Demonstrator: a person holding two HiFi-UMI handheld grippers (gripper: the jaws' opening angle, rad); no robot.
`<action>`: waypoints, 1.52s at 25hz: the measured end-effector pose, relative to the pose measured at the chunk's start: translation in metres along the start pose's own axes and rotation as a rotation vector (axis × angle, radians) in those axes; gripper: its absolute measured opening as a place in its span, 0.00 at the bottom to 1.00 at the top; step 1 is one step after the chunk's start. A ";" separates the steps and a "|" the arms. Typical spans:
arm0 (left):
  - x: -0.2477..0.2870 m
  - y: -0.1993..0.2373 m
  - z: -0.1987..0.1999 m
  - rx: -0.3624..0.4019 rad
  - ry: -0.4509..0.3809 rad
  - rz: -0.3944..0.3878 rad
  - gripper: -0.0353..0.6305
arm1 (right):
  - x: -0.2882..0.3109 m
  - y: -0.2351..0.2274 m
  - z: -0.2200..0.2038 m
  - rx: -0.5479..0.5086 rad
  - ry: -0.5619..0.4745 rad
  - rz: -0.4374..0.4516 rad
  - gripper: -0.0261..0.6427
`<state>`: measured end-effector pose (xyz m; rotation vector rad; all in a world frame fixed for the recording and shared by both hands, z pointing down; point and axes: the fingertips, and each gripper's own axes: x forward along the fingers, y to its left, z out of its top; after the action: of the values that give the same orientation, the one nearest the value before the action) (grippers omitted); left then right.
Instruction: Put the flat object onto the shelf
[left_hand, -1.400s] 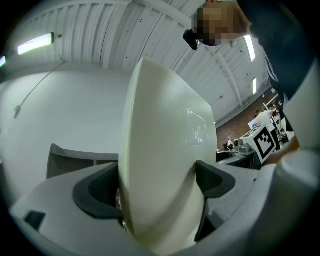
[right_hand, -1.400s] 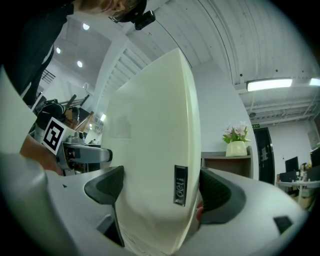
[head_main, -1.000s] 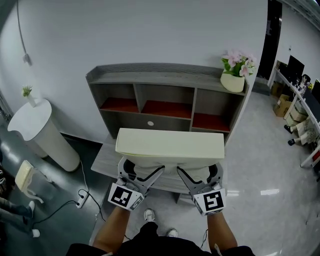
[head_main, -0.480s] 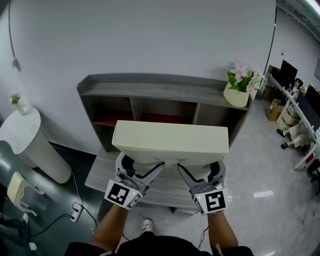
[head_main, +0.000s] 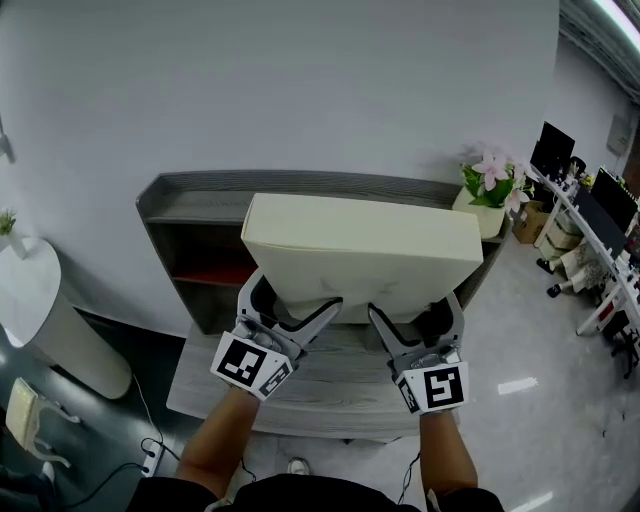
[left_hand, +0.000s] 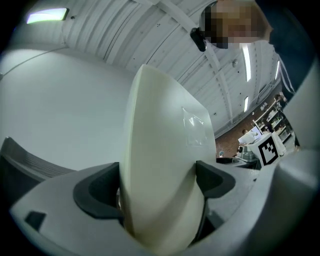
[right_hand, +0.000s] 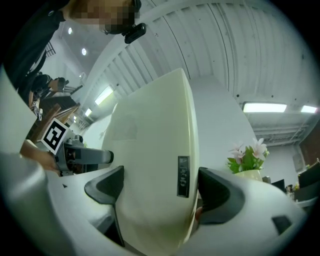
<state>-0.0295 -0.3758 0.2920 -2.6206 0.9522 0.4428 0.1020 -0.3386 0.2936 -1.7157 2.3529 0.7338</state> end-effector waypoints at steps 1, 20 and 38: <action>0.004 0.006 0.003 -0.009 -0.008 -0.014 0.76 | 0.005 -0.001 0.004 -0.008 -0.009 -0.011 0.73; 0.098 0.082 0.095 -0.017 -0.058 -0.087 0.76 | 0.108 -0.053 0.093 -0.101 -0.131 -0.057 0.73; 0.189 0.137 0.044 -0.027 0.057 -0.044 0.76 | 0.192 -0.117 0.021 0.016 -0.035 -0.013 0.73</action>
<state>0.0107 -0.5641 0.1532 -2.6862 0.9109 0.3741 0.1416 -0.5202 0.1658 -1.6956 2.3161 0.7349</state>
